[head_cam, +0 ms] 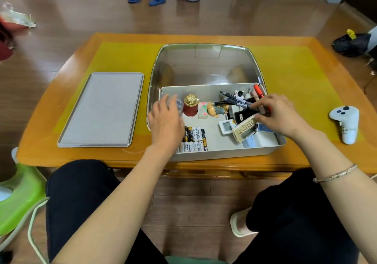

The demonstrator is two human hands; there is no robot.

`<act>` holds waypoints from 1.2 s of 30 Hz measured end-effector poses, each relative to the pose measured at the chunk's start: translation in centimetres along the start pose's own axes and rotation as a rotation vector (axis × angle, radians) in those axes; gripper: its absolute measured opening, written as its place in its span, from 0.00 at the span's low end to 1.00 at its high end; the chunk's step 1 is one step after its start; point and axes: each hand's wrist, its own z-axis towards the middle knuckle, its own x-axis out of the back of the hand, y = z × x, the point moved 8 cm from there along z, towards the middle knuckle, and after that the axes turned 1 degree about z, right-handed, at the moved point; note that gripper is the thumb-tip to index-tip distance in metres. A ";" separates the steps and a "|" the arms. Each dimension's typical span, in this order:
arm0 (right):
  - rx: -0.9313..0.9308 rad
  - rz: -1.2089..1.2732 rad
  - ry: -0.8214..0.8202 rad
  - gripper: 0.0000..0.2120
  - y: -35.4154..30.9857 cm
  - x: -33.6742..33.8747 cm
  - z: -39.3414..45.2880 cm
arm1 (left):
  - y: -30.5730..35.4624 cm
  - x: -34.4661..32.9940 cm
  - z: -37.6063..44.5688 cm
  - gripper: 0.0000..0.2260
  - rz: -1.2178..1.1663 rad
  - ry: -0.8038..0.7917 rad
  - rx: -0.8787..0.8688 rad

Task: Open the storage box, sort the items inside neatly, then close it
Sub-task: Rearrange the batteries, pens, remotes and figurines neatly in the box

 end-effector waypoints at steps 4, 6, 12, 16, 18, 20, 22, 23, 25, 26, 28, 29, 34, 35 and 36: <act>0.051 -0.016 0.022 0.16 -0.4 -0.3 -0.8 | 6.8 -4.0 0.1 0.25 -0.142 -0.328 -0.257; 0.040 -0.021 0.059 0.18 -0.4 0.0 -0.9 | 8.6 -6.9 -0.3 0.35 -0.172 -0.591 -0.209; -0.076 0.022 0.174 0.11 0.8 0.7 -0.7 | 10.5 -10.1 -0.3 0.32 -0.180 -0.658 -0.119; -0.127 0.062 0.115 0.15 1.2 -0.2 -0.1 | 10.4 -10.3 0.0 0.15 -0.399 -0.631 -0.091; -0.159 0.089 0.109 0.16 1.4 -0.6 0.0 | 10.5 -10.3 0.1 0.14 -0.459 -0.620 -0.090; -0.186 0.112 0.124 0.16 1.6 -0.8 0.0 | 10.6 -10.1 0.3 0.13 -0.506 -0.593 -0.088; -0.193 0.130 0.139 0.15 1.7 -1.0 0.1 | 10.7 -10.0 0.4 0.11 -0.552 -0.574 -0.073; -0.193 0.133 0.144 0.14 1.7 -0.9 0.1 | 10.7 -10.1 0.5 0.09 -0.568 -0.568 -0.065; -0.192 0.121 0.152 0.14 1.9 -0.8 0.2 | 10.6 -10.0 0.6 0.08 -0.588 -0.551 -0.057; -0.194 0.114 0.154 0.13 1.9 -0.8 0.1 | 10.6 -10.0 0.6 0.08 -0.592 -0.542 -0.053; -0.192 0.099 0.159 0.14 1.9 -0.6 0.1 | 10.6 -10.1 0.6 0.08 -0.599 -0.534 -0.045; -0.184 0.087 0.159 0.15 1.7 -0.5 0.2 | 10.6 -10.1 0.6 0.08 -0.607 -0.539 -0.044; -0.091 -0.056 0.118 0.12 -0.5 -0.1 1.9 | 10.5 -10.2 0.2 0.11 -0.627 -0.565 -0.053; -0.084 -0.100 0.091 0.11 -0.9 -0.2 2.4 | 10.5 -10.1 0.2 0.11 -0.630 -0.567 -0.056; -0.084 -0.139 0.061 0.11 -1.1 -0.3 2.8 | 10.4 -10.0 0.1 0.11 -0.631 -0.574 -0.062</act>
